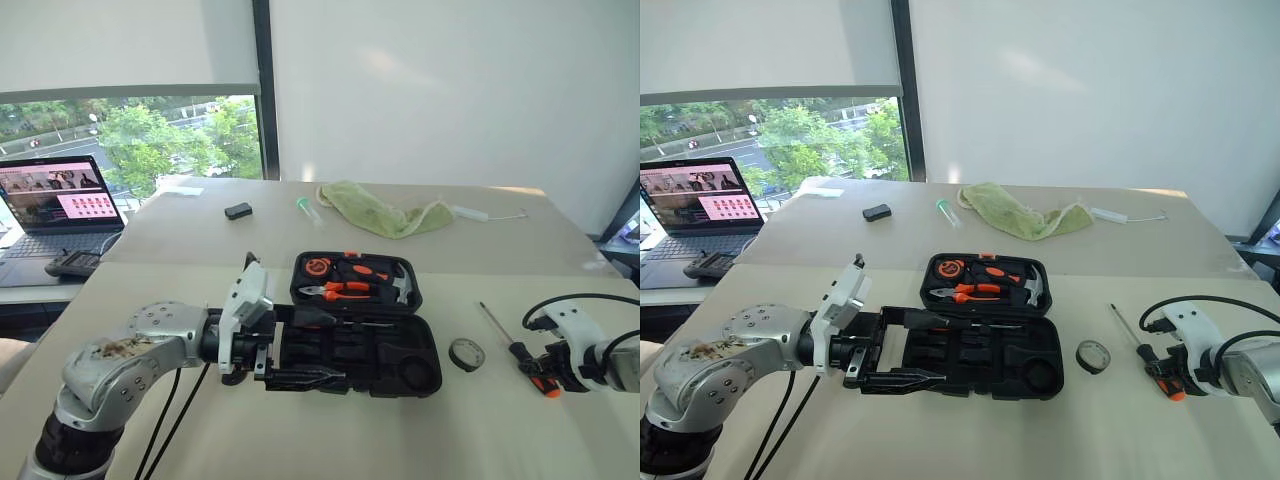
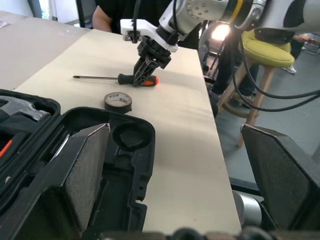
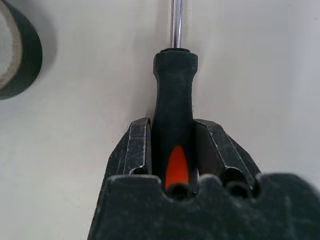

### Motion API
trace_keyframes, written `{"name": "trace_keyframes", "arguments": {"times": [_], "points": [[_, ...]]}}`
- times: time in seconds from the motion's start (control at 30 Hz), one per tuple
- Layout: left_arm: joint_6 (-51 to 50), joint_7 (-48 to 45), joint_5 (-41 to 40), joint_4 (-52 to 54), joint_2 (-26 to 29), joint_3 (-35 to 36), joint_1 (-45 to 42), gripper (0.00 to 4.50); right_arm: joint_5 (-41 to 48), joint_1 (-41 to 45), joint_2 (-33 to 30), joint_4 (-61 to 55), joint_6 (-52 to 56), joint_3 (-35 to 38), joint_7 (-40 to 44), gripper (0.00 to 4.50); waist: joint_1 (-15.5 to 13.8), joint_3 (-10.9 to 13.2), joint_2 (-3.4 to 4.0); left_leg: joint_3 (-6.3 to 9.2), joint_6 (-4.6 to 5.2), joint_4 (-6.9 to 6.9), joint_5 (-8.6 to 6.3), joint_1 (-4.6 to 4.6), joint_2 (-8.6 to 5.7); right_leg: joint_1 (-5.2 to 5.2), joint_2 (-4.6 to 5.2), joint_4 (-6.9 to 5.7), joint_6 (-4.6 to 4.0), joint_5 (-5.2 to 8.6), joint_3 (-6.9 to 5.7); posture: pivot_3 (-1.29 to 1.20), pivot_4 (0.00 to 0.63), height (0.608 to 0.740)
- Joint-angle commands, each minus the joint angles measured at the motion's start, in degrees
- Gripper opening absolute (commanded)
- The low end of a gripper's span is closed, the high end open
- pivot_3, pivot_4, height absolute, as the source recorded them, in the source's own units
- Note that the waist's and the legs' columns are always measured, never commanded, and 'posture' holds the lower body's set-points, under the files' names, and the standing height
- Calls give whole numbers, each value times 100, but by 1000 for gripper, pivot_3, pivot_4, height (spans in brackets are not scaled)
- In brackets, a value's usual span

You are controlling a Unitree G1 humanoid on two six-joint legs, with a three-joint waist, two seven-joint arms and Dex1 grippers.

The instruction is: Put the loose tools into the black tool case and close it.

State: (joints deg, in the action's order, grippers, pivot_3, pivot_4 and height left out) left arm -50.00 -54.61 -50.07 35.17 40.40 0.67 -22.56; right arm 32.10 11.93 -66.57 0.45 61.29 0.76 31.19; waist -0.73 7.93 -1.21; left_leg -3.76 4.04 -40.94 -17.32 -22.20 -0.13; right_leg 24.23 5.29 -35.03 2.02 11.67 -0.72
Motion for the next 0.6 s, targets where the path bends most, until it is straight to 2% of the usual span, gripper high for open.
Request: {"name": "trace_keyframes", "arguments": {"times": [0.03, 0.13, 0.17, 0.2, 0.27, 0.37, 0.47, 0.6], "points": [[87, 91, -136, 150, 29, 84, -47, 4500, -152, -235, -68, -489, -481, 535, 313, 918, 0, 0, 0, 0, 0, 0, 0, -1, 1, 1, -1, -1, 0, 0, -1, 0, 150, 740], [433, 371, 168, 129, -150, 103, 84, 4500, 335, -419, 96, -1619, -1118, 1300, 1004, 918, 2, 2, 7, 1, -1, 2, 1, 0, 1, 2, -1, -2, 2, 0, 0, 0, 150, 740], [593, 476, 290, 105, -225, 128, 138, 4500, 484, -358, 155, -1940, -1231, 1402, 1185, 918, 28, 7, 17, 1, -2, 1, 1, 0, 1, 2, -2, -3, 3, -1, 0, 0, 150, 740], [671, 697, 63, 13, -496, 359, 300, 4500, 579, -163, 119, -2290, -1200, 1276, 1343, 918, 53, 9, 21, 0, -4, 2, 2, 6, 2, 1, -6, -2, 7, -4, 10, 0, 150, 740], [1114, 352, -9, -152, -675, 567, 521, 4500, 511, 264, 10, -2656, -1227, 782, 1658, 918, 96, 10, 26, 1, -5, 7, 3, 16, 6, -3, -6, -4, 7, -5, 18, 0, 150, 740], [1164, 12, -109, -283, -374, 929, 859, 4500, 79, 1187, 96, -2669, -1389, -286, 2183, 917, 104, 20, 5, 9, -19, 10, 10, 20, 13, 0, -11, -7, -6, -6, 0, 0, 150, 740], [1024, -305, -601, -481, -12, 1511, 1139, 4500, -819, 2202, 318, -2186, -1830, -1589, 2910, 917, 104, 24, 4, 10, -25, 10, 14, 18, 12, 5, -10, -7, -17, -5, -2, 0, 150, 740], [1129, -783, -520, -583, 509, 2050, 1790, 4500, -1793, 2944, 730, -1198, -2457, -2583, 3455, 917, 68, 31, 10, 8, -24, 9, 13, 12, 5, 10, -4, -3, -18, -4, -7, 0, 150, 740]]}}
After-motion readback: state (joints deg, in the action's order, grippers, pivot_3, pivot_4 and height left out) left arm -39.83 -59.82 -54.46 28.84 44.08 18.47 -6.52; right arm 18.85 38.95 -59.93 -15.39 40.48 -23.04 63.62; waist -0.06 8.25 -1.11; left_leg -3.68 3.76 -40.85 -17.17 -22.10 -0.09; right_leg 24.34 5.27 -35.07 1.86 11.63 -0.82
